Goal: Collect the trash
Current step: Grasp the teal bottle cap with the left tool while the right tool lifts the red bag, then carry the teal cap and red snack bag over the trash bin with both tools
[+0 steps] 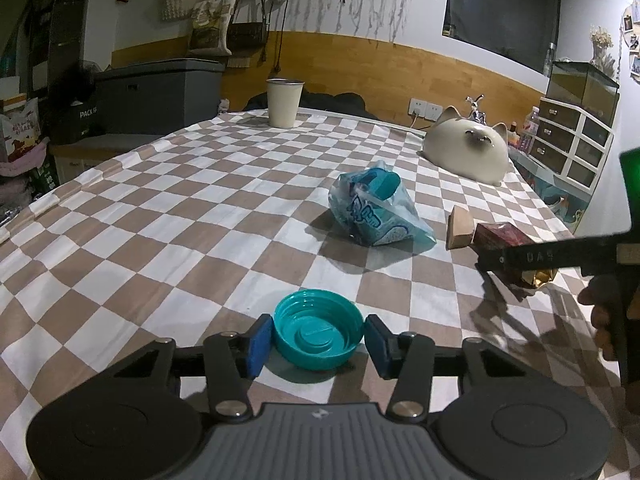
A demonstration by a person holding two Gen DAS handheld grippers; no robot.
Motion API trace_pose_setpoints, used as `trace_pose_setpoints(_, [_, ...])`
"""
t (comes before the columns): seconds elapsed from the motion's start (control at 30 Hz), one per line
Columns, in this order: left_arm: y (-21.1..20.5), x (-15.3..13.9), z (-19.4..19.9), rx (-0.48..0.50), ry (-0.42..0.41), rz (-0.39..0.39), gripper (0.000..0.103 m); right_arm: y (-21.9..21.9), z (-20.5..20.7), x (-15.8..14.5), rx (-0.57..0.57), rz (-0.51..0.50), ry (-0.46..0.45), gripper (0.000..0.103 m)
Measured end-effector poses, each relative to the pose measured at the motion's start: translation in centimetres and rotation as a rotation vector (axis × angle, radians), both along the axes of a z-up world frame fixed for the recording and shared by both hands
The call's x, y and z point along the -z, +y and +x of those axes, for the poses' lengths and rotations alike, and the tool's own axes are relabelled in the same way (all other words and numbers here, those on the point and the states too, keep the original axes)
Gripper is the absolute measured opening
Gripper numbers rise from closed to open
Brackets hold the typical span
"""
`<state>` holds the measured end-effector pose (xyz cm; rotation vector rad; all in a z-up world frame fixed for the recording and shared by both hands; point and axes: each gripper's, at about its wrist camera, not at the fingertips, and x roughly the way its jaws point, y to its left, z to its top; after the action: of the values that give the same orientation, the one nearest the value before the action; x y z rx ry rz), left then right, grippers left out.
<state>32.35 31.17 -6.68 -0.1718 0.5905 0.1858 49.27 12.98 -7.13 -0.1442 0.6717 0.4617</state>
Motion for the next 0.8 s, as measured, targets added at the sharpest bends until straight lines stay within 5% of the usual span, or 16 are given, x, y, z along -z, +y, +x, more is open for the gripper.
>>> trace_pose_setpoints(0.1, [0.0,0.0,0.0,0.000,0.000,0.001,0.051,-0.2,-1.0,0.1,-0.022,-0.009,-0.035,0.054])
trace_pose_setpoints(0.5, [-0.4,-0.2,-0.5,0.022,-0.027,-0.007,0.050,-1.1,-7.4,-0.2,-0.099,0.078,-0.011,0.051])
trace_pose_setpoints(0.8, [-2.8,-1.5,-1.7,0.095,-0.079,0.033,0.050,-2.5,-10.9,-0.7,-0.043,0.131,-0.029,0.050])
